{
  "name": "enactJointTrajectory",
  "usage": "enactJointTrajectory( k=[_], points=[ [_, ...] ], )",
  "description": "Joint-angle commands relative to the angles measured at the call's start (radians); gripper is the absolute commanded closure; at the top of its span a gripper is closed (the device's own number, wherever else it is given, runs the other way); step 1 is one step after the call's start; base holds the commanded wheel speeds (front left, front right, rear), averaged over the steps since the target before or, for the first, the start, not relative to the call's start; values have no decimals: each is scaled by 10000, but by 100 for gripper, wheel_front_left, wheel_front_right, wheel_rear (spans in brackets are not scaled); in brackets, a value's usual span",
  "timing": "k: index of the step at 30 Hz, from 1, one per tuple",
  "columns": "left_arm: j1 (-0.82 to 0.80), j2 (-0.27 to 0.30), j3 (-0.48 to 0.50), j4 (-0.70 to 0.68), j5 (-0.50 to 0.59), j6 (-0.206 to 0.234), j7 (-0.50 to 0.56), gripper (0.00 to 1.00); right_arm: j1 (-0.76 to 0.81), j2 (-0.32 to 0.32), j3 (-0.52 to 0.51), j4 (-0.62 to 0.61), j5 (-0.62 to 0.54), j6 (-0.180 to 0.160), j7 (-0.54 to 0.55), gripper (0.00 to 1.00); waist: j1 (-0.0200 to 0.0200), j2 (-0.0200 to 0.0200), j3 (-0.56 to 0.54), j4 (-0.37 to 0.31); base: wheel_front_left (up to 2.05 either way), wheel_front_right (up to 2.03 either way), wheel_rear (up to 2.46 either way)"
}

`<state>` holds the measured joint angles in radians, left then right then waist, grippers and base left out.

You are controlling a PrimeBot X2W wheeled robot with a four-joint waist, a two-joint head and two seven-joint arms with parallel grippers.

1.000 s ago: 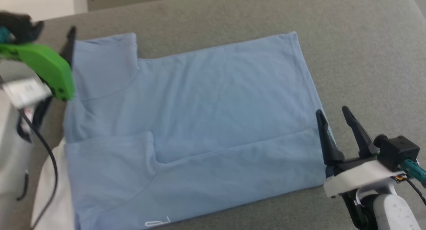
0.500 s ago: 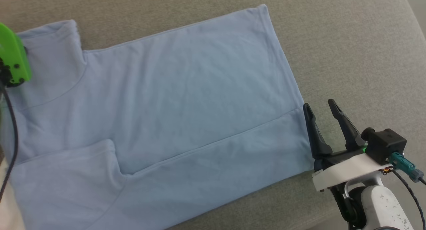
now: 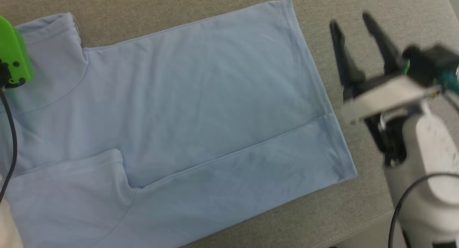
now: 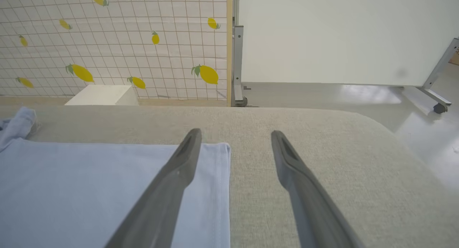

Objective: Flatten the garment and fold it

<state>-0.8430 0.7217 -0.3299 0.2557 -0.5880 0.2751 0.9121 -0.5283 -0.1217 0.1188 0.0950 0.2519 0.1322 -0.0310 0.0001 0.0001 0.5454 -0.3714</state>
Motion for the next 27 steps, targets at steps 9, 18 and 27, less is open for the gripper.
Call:
enactJointTrajectory(
  k=[9,18,27],
  points=[
    [-304,-323,-222,-14,18,-265,-280,100,-3832,-304,524,3128,468,-15,2998,0,-1,-1,581,707,0,0,0],
    [-703,-480,-335,164,-4,-575,-616,100,-5485,-492,1196,5304,622,-15,6316,0,-1,-1,954,1077,0,0,0],
    [-840,-739,-474,430,-86,-751,-881,100,-5986,-521,997,6213,355,-15,8599,100,-1,-1,1072,1306,0,0,0]
  ],
)
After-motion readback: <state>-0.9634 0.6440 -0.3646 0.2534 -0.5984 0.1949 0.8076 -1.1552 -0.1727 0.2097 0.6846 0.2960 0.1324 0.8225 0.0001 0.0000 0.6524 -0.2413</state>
